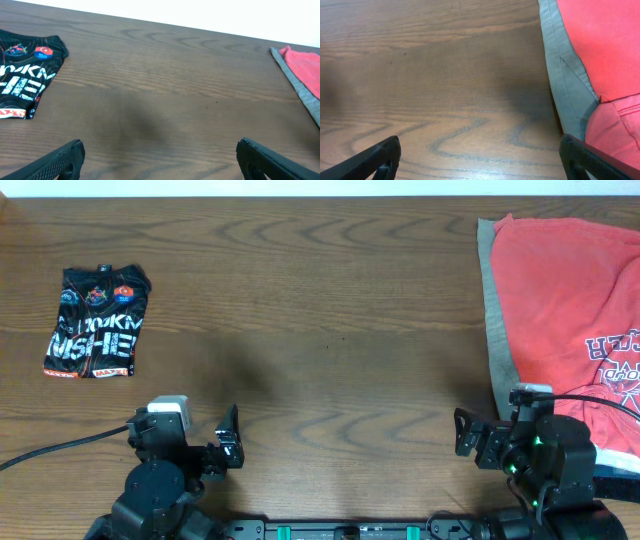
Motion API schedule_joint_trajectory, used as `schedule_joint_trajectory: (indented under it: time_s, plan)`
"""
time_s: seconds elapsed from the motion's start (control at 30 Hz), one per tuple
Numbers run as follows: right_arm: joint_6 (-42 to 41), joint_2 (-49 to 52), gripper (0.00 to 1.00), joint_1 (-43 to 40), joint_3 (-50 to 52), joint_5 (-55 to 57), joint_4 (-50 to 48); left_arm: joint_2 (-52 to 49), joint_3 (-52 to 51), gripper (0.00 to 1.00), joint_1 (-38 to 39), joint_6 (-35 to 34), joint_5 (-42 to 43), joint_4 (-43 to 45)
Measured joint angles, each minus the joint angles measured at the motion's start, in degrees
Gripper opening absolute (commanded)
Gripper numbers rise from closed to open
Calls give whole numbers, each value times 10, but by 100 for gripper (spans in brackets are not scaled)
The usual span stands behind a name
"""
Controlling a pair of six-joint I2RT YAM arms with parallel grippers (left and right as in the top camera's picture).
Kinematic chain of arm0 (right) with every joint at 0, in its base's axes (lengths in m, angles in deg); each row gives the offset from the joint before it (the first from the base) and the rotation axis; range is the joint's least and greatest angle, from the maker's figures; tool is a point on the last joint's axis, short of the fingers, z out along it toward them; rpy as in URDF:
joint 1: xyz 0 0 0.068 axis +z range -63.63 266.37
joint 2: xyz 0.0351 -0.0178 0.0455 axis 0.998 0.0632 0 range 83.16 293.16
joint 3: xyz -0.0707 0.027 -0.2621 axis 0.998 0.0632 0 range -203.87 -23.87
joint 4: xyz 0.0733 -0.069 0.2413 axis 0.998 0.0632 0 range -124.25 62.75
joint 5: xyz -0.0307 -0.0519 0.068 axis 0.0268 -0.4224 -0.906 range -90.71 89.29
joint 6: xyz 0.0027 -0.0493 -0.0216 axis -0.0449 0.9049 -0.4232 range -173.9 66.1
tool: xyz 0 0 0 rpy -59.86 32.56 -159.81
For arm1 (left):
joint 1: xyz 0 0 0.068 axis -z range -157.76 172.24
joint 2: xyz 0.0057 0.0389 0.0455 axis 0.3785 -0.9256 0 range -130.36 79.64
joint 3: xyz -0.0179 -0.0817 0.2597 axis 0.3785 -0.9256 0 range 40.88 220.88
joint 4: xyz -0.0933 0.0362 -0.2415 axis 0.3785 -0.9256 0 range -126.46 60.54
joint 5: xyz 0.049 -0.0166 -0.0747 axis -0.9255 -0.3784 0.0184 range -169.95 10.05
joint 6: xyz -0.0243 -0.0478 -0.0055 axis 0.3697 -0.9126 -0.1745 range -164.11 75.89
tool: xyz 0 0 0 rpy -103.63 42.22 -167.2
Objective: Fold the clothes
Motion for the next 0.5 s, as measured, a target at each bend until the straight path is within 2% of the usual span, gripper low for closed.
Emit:
schedule_joint_trajectory:
  time_s: [0.17, 0.3, 0.5]
  plan:
    - [0, -24, 99, 0, 0, 5, 14, 0, 0, 98, 0, 0, 0, 0]
    - [1, -87, 99, -10, 14, 13, 13, 0, 0, 98, 0, 0, -1, 0]
    - [19, -212, 99, -34, 86, 21, -65, 0, -1, 98, 0, 0, -2, 0]
